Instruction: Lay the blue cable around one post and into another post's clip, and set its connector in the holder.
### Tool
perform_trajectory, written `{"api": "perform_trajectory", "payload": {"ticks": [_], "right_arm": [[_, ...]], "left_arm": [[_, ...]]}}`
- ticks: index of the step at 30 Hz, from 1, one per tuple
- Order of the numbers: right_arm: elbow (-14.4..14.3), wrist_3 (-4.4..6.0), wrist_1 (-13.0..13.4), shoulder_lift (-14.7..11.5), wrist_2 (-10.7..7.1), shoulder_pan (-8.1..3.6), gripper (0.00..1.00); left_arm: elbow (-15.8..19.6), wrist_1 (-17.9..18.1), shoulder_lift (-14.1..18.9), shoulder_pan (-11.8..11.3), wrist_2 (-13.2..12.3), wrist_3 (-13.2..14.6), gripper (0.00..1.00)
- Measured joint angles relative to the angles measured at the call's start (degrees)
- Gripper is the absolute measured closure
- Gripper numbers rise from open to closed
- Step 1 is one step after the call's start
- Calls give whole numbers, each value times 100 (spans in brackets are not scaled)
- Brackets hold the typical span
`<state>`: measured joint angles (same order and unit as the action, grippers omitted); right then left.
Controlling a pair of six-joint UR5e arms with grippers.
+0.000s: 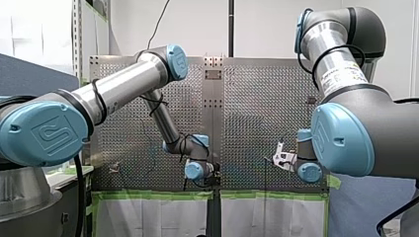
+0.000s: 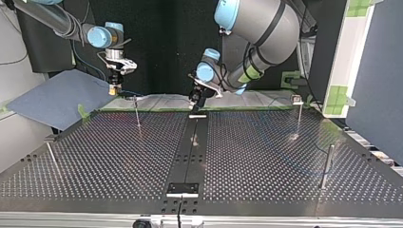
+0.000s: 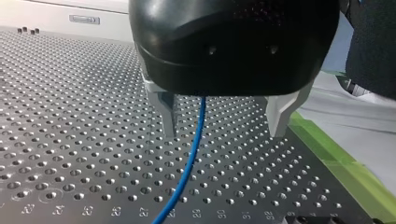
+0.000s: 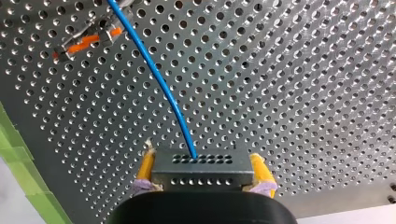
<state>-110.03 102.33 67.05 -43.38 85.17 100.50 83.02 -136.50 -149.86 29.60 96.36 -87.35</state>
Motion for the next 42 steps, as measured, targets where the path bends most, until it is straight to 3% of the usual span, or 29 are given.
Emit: {"api": "perform_trajectory", "payload": {"ticks": [3,8,10,11,12,14,16,19,36,42], "right_arm": [[0,-4,-4,0,0,0,98],[1,-22,-5,0,0,0,98],[1,-24,-5,0,0,0,98],[1,-27,-5,0,0,-1,98],[1,-29,-6,0,0,-2,98],[1,-36,-6,0,0,-3,98],[1,-43,-7,0,-1,-4,98],[1,-51,-6,0,-1,-7,98],[1,-78,-12,0,0,-27,98],[1,-98,-6,0,0,-40,98]], "left_arm": [[-17,-18,-1,-2,1,-11,6],[-21,-64,-2,-17,-3,-14,18],[-22,-76,-2,-23,-8,-16,39],[-23,-81,-2,-25,-11,-17,39],[-23,-83,-2,-26,-13,-17,53],[-23,-86,-2,-28,-15,-21,57],[-23,-87,1,-29,-16,-30,84],[-24,-87,4,-30,-22,-40,91],[-23,-88,6,2,-40,-14,95],[-24,-88,15,-10,-206,-2,76]]}}
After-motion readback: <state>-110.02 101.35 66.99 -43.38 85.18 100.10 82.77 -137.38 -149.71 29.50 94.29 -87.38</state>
